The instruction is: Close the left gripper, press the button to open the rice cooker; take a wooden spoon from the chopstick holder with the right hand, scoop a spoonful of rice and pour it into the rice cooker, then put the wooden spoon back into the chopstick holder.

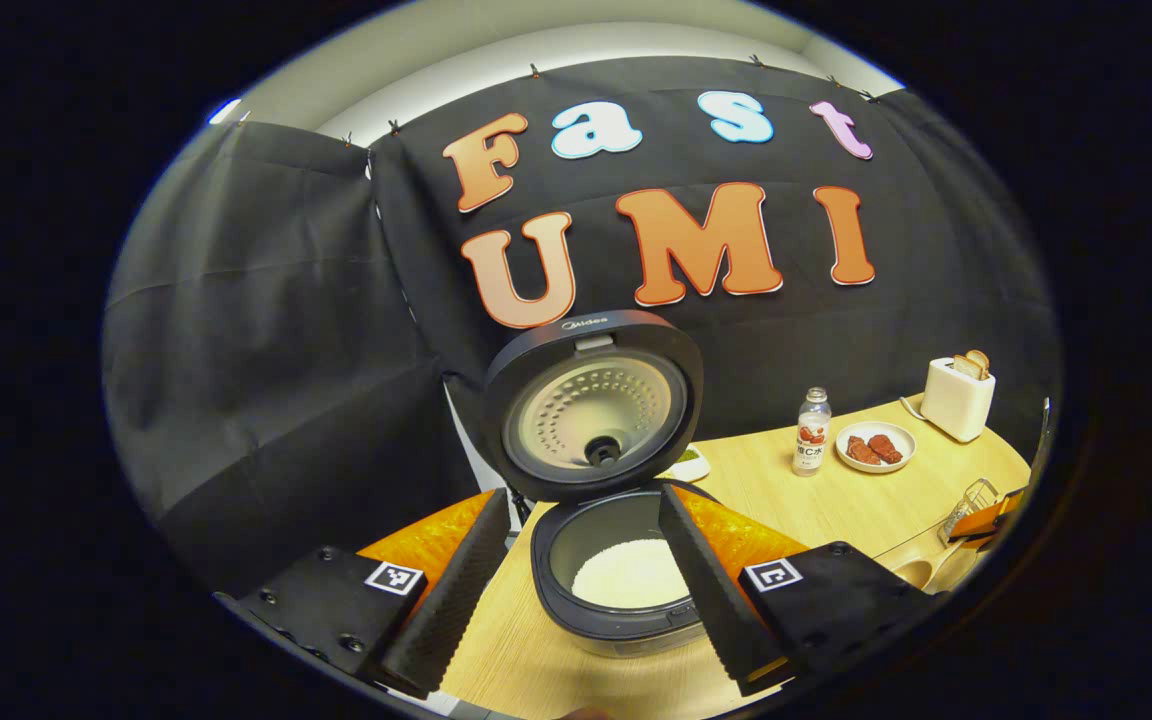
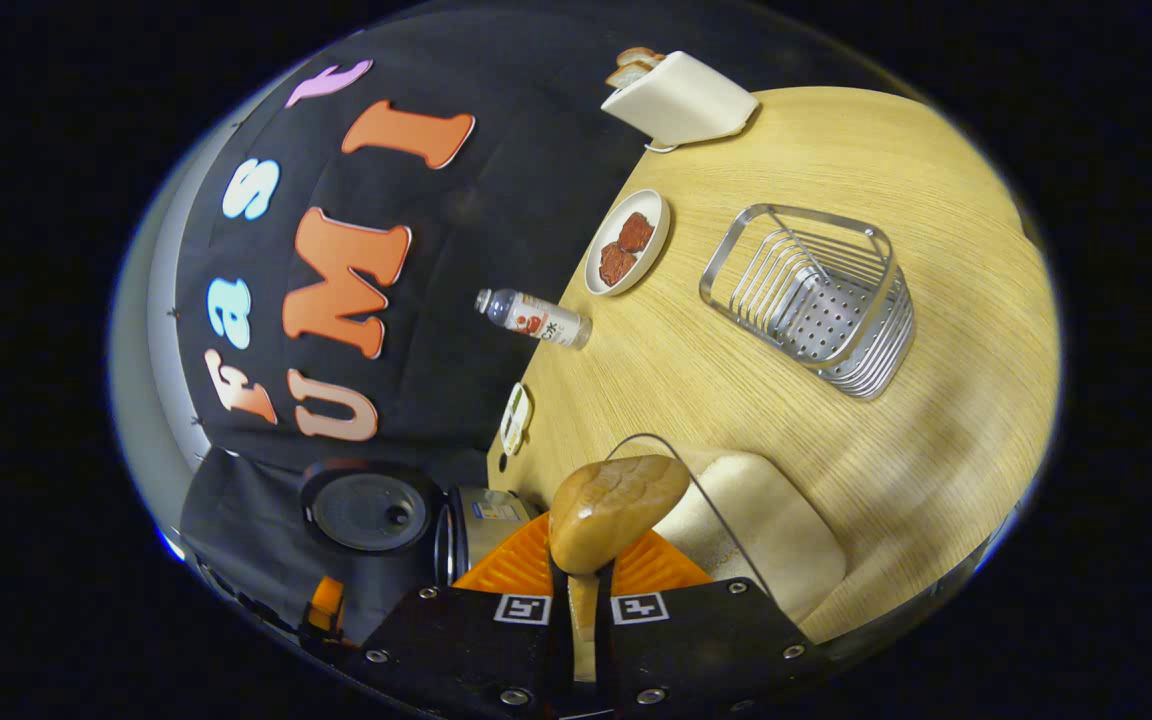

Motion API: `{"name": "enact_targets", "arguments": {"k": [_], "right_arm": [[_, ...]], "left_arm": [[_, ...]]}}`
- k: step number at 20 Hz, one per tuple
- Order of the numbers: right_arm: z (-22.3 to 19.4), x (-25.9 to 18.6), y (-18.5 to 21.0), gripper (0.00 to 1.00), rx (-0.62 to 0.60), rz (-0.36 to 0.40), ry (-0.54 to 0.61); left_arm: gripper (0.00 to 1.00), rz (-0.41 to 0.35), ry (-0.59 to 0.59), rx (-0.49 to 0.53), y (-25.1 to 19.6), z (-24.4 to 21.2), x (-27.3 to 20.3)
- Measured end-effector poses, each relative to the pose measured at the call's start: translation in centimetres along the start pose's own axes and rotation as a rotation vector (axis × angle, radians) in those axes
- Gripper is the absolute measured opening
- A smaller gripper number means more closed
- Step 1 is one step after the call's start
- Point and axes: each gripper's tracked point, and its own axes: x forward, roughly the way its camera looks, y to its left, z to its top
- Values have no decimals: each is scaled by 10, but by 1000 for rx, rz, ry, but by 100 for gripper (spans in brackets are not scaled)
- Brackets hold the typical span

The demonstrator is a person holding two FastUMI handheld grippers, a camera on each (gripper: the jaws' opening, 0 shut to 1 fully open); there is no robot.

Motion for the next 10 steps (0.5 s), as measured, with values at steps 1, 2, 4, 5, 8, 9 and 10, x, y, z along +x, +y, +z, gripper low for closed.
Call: {"name": "enact_targets", "arguments": {"k": [1,2,4,5,8,9,10], "right_arm": [[11,-6,7,8,47,33,-13],[17,-13,14,8,82,65,-30],[29,-17,32,8,128,120,-52],[32,-18,40,8,167,147,-49],[33,-17,74,8,269,240,-19],[29,-14,84,8,276,253,-7],[23,-8,94,8,275,261,10]], "left_arm": [[100,-3,-1,-6,0,1,0],[100,-5,-2,-14,-1,1,1],[100,-8,-1,-32,-2,0,4],[100,-8,1,-39,-2,-1,6],[100,0,-8,-59,0,1,7],[96,5,-16,-64,3,2,6],[96,12,-25,-69,7,4,4]]}}
